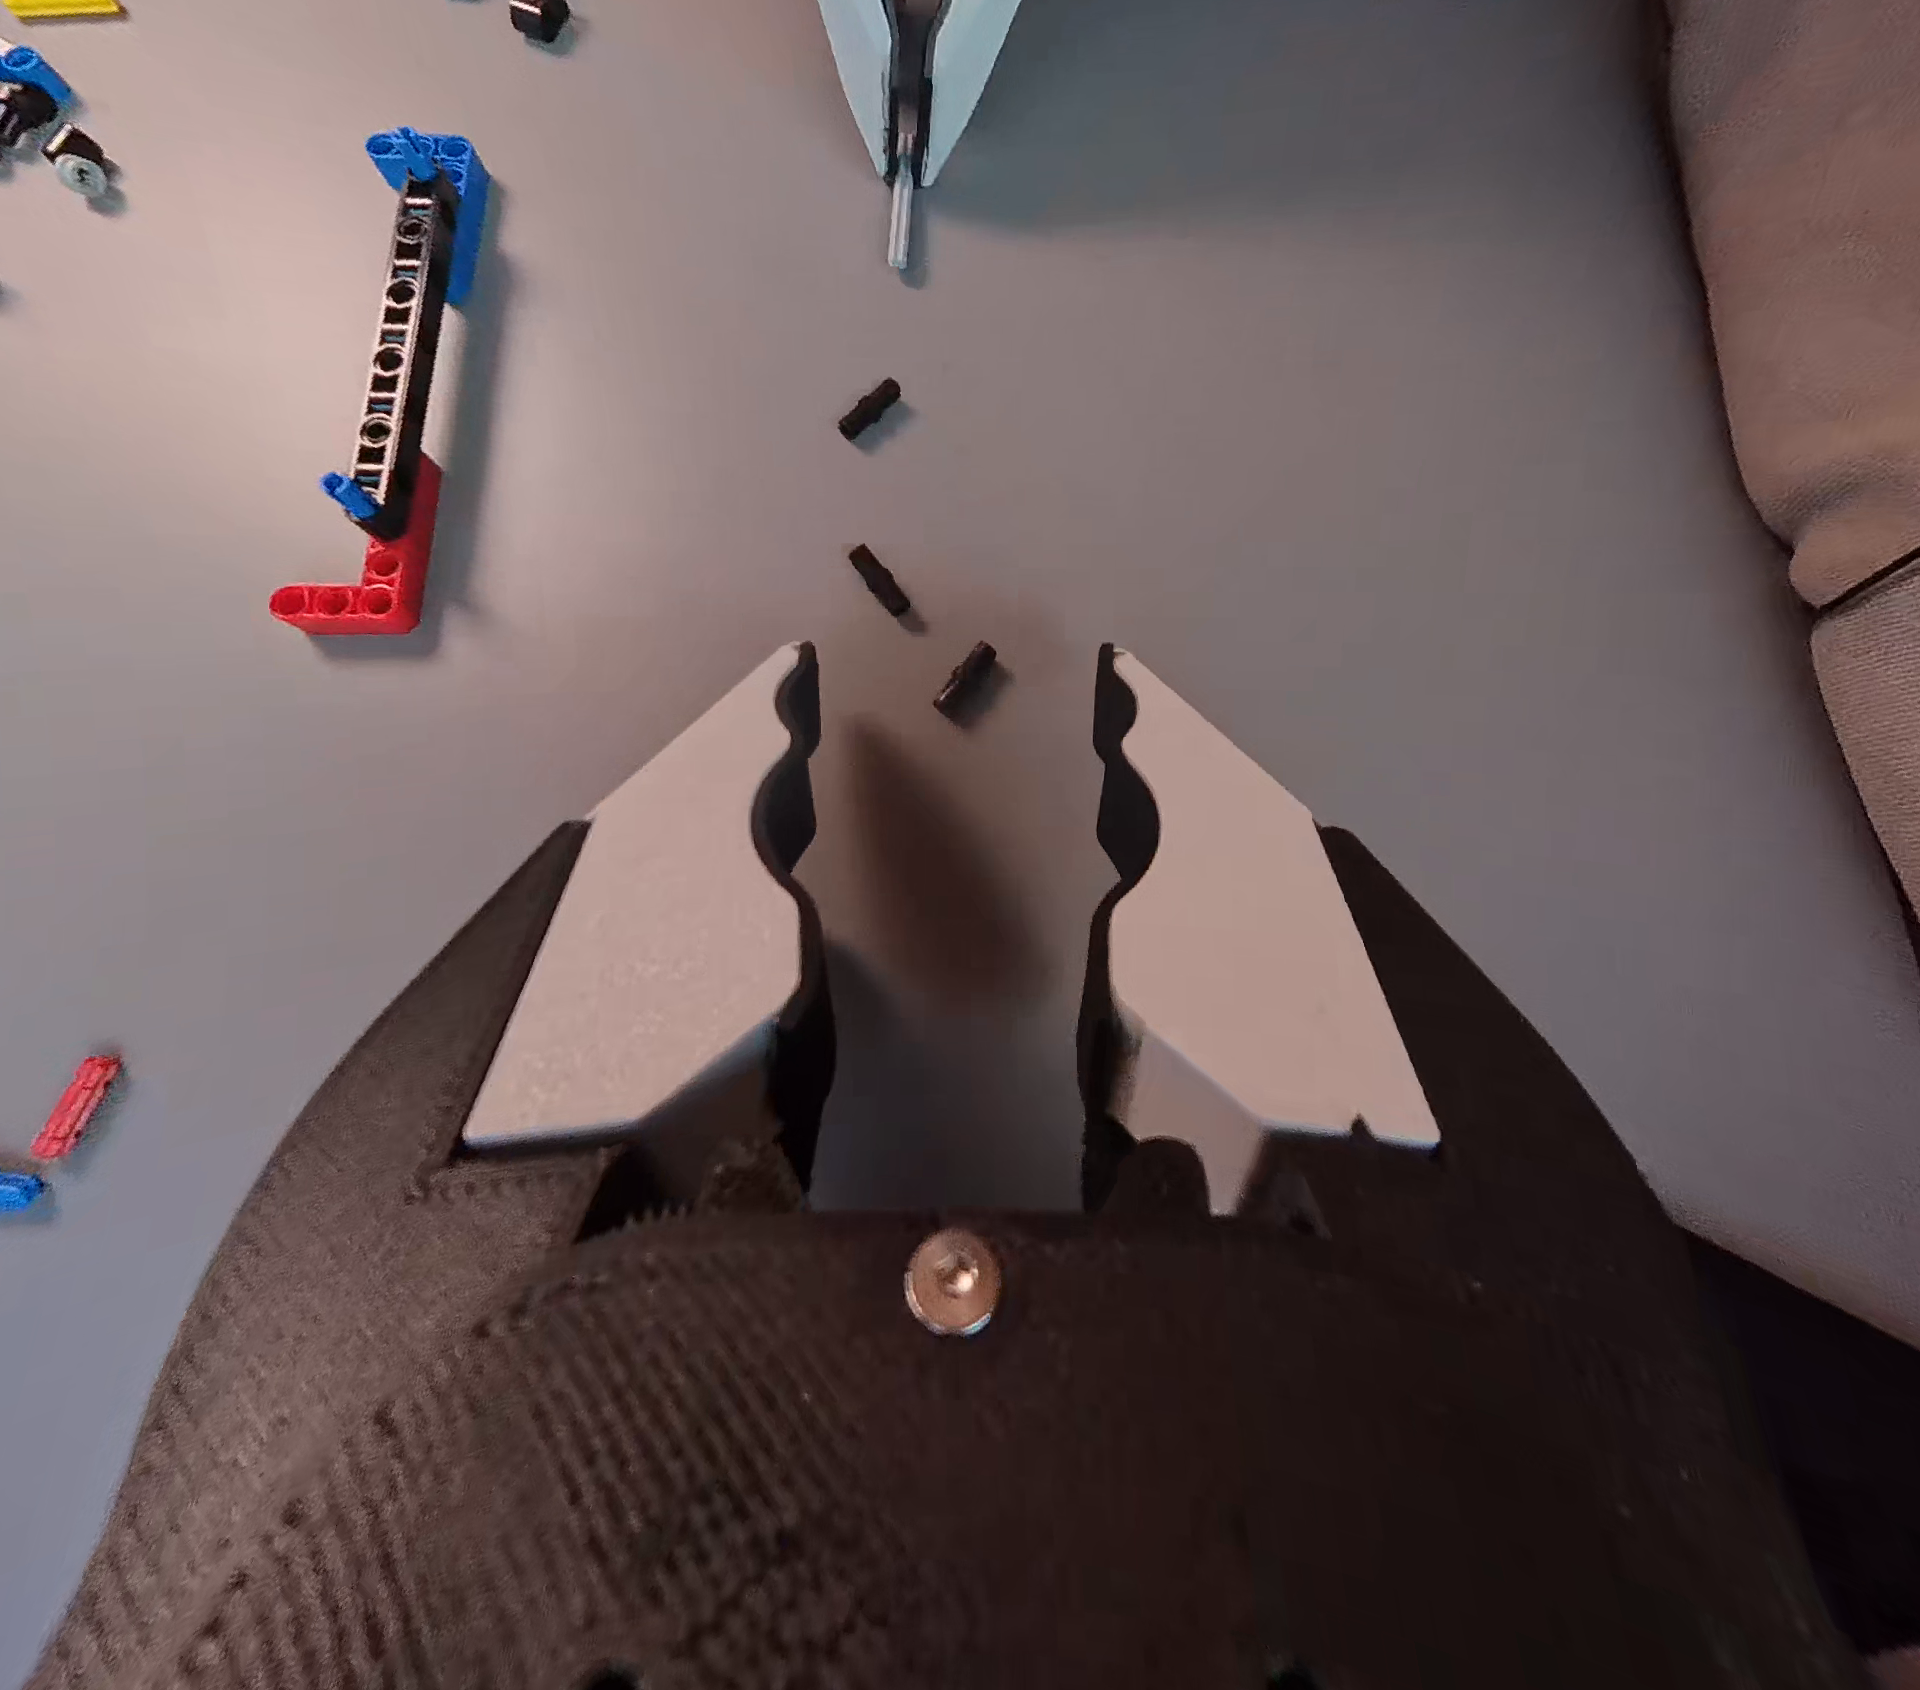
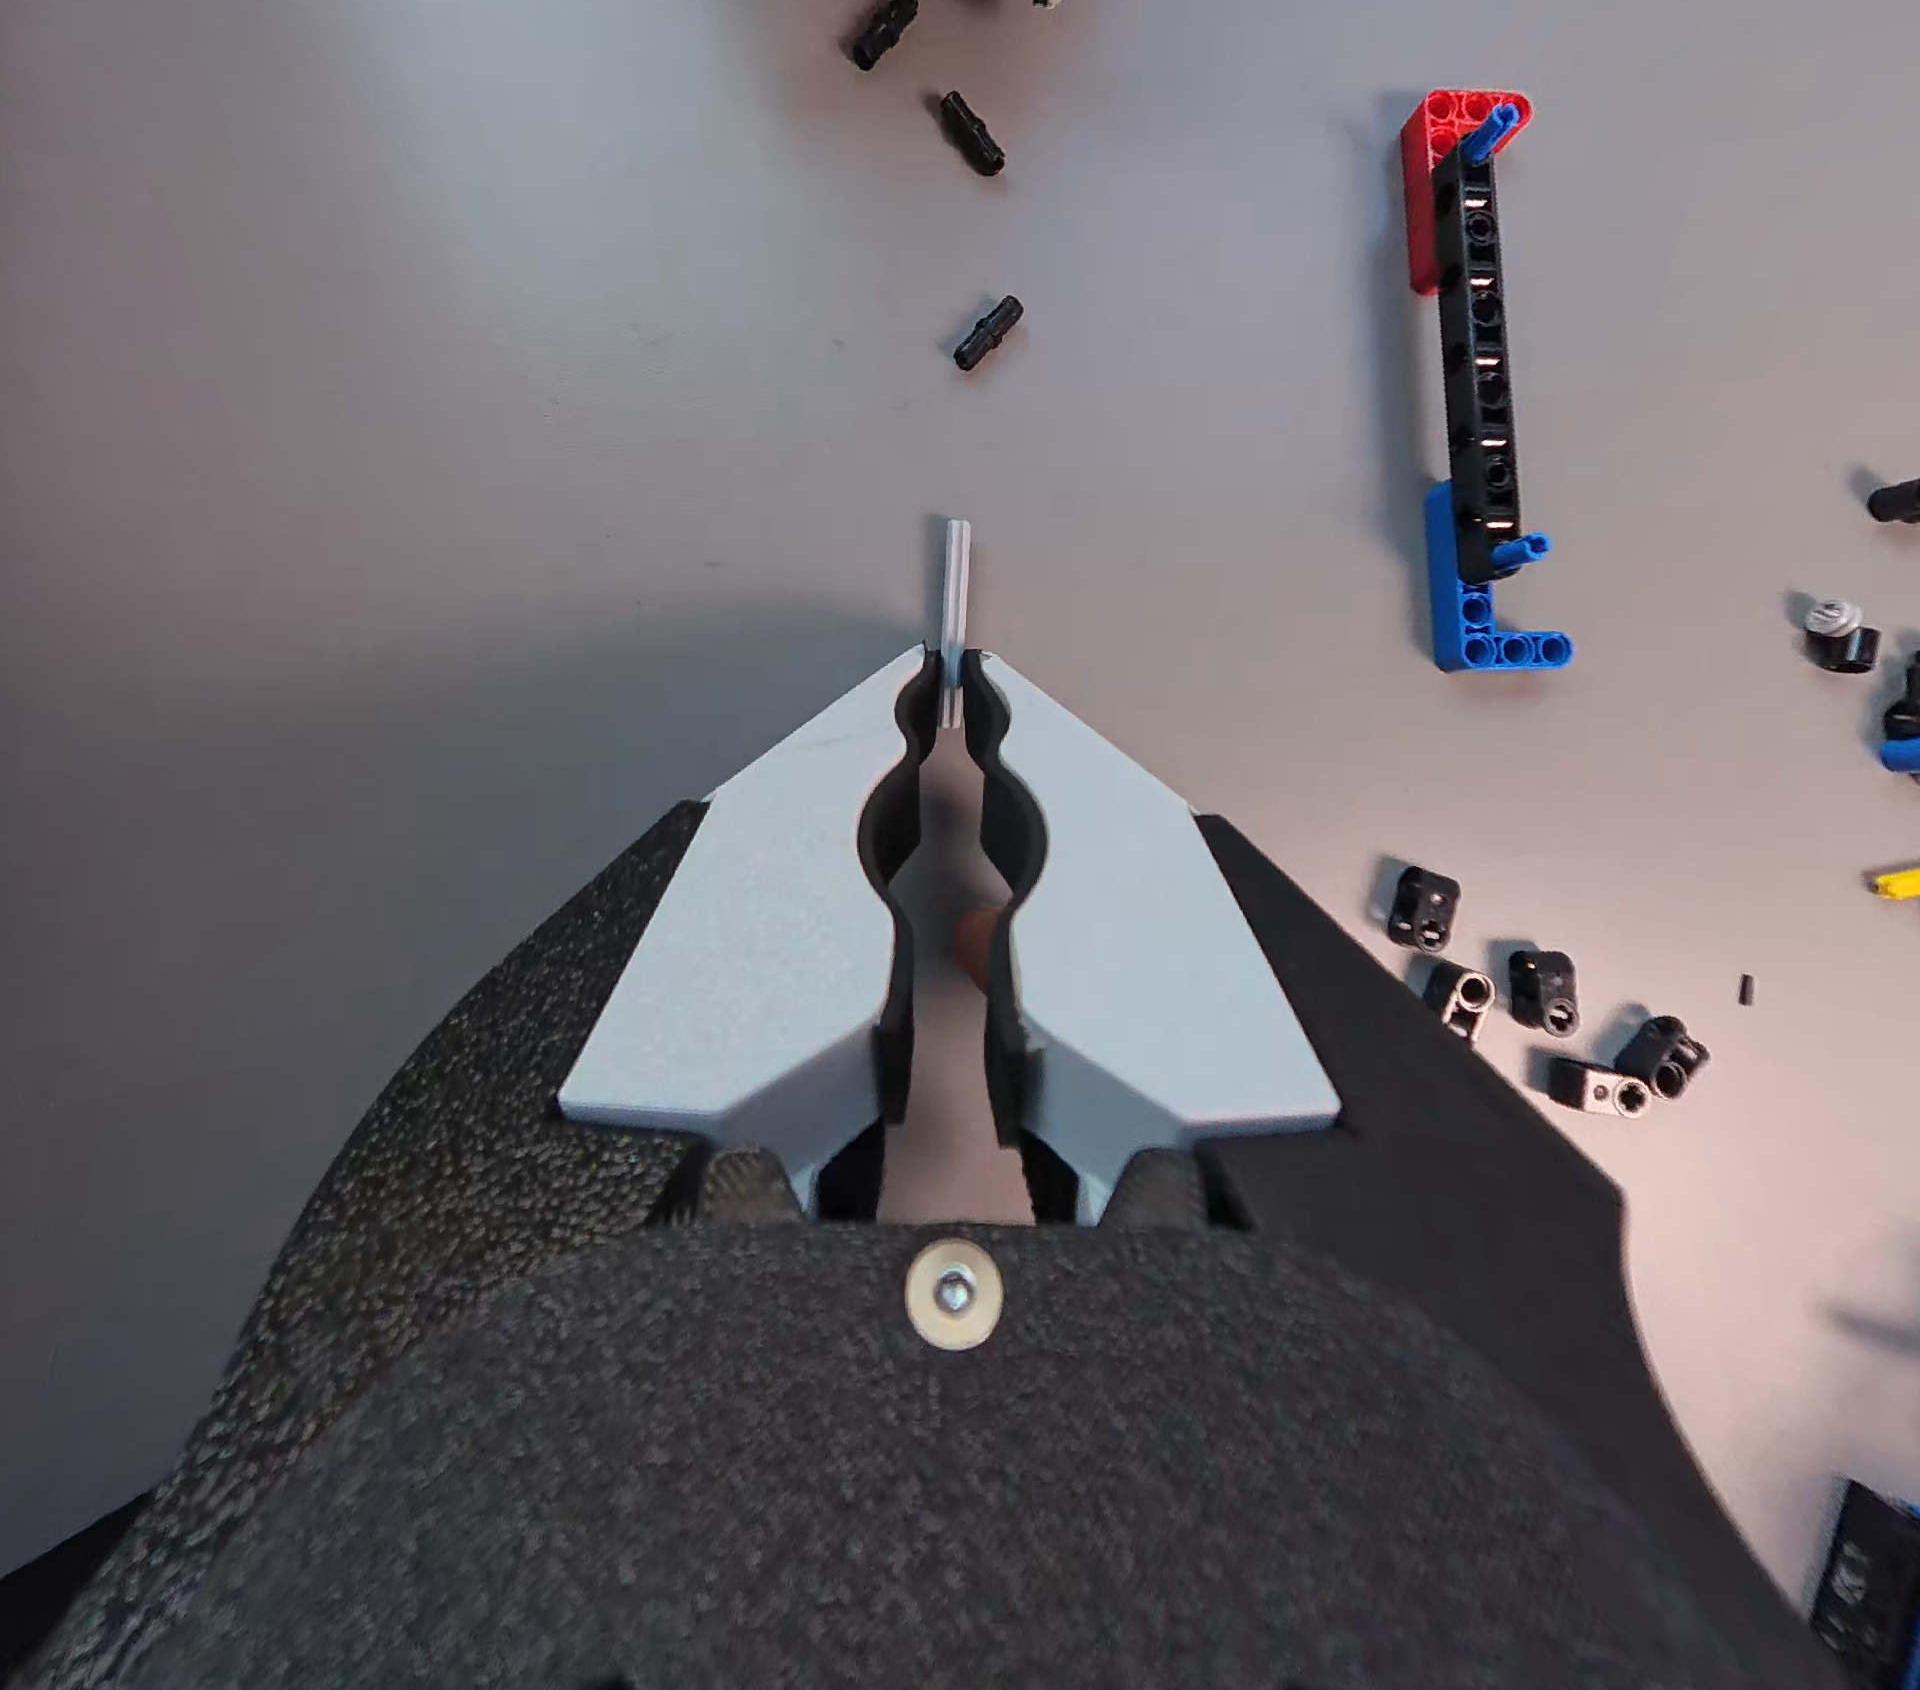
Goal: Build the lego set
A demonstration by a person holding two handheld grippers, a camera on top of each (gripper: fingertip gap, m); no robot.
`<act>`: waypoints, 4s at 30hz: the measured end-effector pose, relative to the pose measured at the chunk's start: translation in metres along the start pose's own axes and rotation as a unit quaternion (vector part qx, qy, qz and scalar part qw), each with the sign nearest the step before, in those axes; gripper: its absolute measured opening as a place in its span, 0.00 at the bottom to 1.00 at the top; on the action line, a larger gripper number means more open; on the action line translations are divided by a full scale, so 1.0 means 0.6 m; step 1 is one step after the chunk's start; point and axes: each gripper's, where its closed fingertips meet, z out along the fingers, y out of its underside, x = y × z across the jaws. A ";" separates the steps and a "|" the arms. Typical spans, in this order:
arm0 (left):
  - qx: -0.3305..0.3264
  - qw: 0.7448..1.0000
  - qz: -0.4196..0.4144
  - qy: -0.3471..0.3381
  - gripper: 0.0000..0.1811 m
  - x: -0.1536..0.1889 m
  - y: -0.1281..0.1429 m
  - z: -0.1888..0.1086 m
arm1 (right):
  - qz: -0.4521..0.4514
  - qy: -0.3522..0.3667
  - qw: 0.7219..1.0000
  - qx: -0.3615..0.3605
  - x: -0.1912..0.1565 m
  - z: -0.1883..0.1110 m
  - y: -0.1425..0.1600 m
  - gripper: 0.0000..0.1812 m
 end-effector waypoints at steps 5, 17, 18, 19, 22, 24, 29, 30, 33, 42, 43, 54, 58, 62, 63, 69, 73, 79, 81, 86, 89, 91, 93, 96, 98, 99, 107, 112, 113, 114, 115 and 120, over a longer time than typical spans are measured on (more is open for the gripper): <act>-0.027 0.999 0.021 -0.019 0.24 -0.005 0.014 0.009 | 0.002 0.021 1.000 -0.003 0.012 -0.003 0.006 0.01; 0.019 0.996 0.003 -0.090 0.18 -0.058 -0.002 0.012 | 0.020 0.033 0.999 0.014 0.029 -0.009 0.011 0.01; 0.038 0.995 -0.003 -0.093 0.19 -0.062 -0.011 0.008 | 0.022 0.031 0.999 0.017 0.028 -0.010 0.011 0.01; 0.062 0.993 -0.008 -0.101 0.19 -0.068 -0.023 0.001 | 0.024 0.028 0.999 0.021 0.028 -0.011 0.009 0.02; 0.126 0.982 -0.021 -0.142 0.19 -0.093 -0.054 -0.026 | 0.039 0.021 0.998 0.046 0.034 -0.020 0.004 0.07; 0.141 0.975 -0.026 -0.170 0.19 -0.109 -0.057 -0.038 | 0.060 0.027 0.995 0.076 0.048 -0.034 -0.002 0.09; 0.150 0.967 -0.027 -0.203 0.19 -0.125 -0.057 -0.050 | 0.102 0.103 0.982 0.117 0.114 -0.082 0.013 0.10; 0.152 0.966 -0.023 -0.206 0.19 -0.124 -0.059 -0.052 | 0.108 0.120 0.981 0.110 0.126 -0.090 0.024 0.10; 0.151 0.967 -0.010 -0.207 0.18 -0.119 -0.063 -0.051 | 0.127 0.165 0.975 0.075 0.154 -0.107 0.064 0.09; 0.132 0.971 0.004 -0.199 0.15 -0.110 -0.057 -0.036 | 0.133 0.154 0.979 0.029 0.154 -0.071 0.097 0.09; 0.131 0.972 0.005 -0.197 0.15 -0.110 -0.057 -0.035 | 0.130 0.166 0.977 0.028 0.161 -0.068 0.095 0.09; 0.263 0.957 -0.083 -0.087 0.15 -0.061 -0.166 -0.012 | 0.164 0.090 0.937 0.295 0.121 -0.151 -0.085 0.03; 0.292 0.943 -0.160 0.005 0.16 -0.048 -0.207 0.022 | 0.137 0.028 0.941 0.308 0.070 -0.120 -0.134 0.03; 0.341 0.892 -0.271 0.121 0.15 -0.046 -0.232 0.016 | 0.032 0.056 0.956 0.287 0.037 -0.087 -0.147 0.03; 0.343 0.887 -0.283 0.126 0.14 -0.047 -0.230 0.016 | 0.016 0.067 0.957 0.282 0.035 -0.083 -0.148 0.03; 0.321 0.885 -0.308 0.137 0.10 -0.039 -0.212 0.031 | -0.099 0.140 0.957 0.233 0.032 -0.066 -0.135 0.03; 0.305 0.884 -0.325 0.140 0.09 -0.042 -0.203 0.038 | -0.146 0.172 0.951 0.211 0.036 -0.061 -0.126 0.03; 0.299 0.883 -0.335 0.137 0.08 -0.045 -0.197 0.041 | -0.204 0.208 0.939 0.181 0.038 -0.058 -0.120 0.03; 0.299 0.885 -0.331 0.135 0.08 -0.045 -0.196 0.039 | -0.212 0.215 0.936 0.180 0.038 -0.058 -0.122 0.03; 0.322 0.878 -0.321 0.150 0.05 -0.040 -0.203 0.023 | -0.194 0.211 0.933 0.220 0.033 -0.069 -0.137 0.04; 0.333 0.868 -0.328 0.170 0.04 -0.035 -0.208 0.017 | -0.173 0.194 0.934 0.244 0.028 -0.076 -0.144 0.04; 0.343 0.857 -0.340 0.180 0.04 -0.037 -0.210 0.013 | -0.159 0.192 0.934 0.255 0.029 -0.078 -0.147 0.03; 0.365 0.846 -0.345 0.178 0.06 -0.044 -0.212 0.002 | -0.132 0.195 0.934 0.270 0.037 -0.086 -0.151 0.03; 0.391 0.844 -0.331 0.158 0.09 -0.055 -0.214 -0.017 | -0.088 0.216 0.926 0.296 0.059 -0.109 -0.154 0.03; 0.394 0.847 -0.327 0.144 0.10 -0.057 -0.217 -0.020 | -0.086 0.234 0.919 0.306 0.066 -0.120 -0.159 0.03; 0.397 0.846 -0.327 0.138 0.10 -0.058 -0.220 -0.020 | -0.093 0.244 0.916 0.303 0.067 -0.120 -0.160 0.03; 0.409 0.843 -0.333 0.108 0.02 -0.070 -0.224 -0.025 | -0.163 0.330 0.894 0.256 0.071 -0.110 -0.169 0.03; 0.406 0.848 -0.326 0.100 0.07 -0.068 -0.226 -0.024 | -0.229 0.408 0.859 0.207 0.079 -0.109 -0.174 0.03; 0.405 0.850 -0.324 0.095 0.05 -0.068 -0.226 -0.022 | -0.240 0.416 0.852 0.206 0.077 -0.109 -0.177 0.03; 0.405 0.851 -0.321 0.091 0.05 -0.069 -0.226 -0.023 | -0.243 0.420 0.850 0.206 0.075 -0.109 -0.179 0.03; 0.407 0.851 -0.320 0.088 0.04 -0.070 -0.226 -0.024 | -0.246 0.425 0.847 0.203 0.076 -0.109 -0.180 0.03; 0.383 0.883 -0.265 0.059 0.03 -0.066 -0.218 -0.025 | -0.206 0.358 0.877 0.245 0.065 -0.102 -0.179 0.05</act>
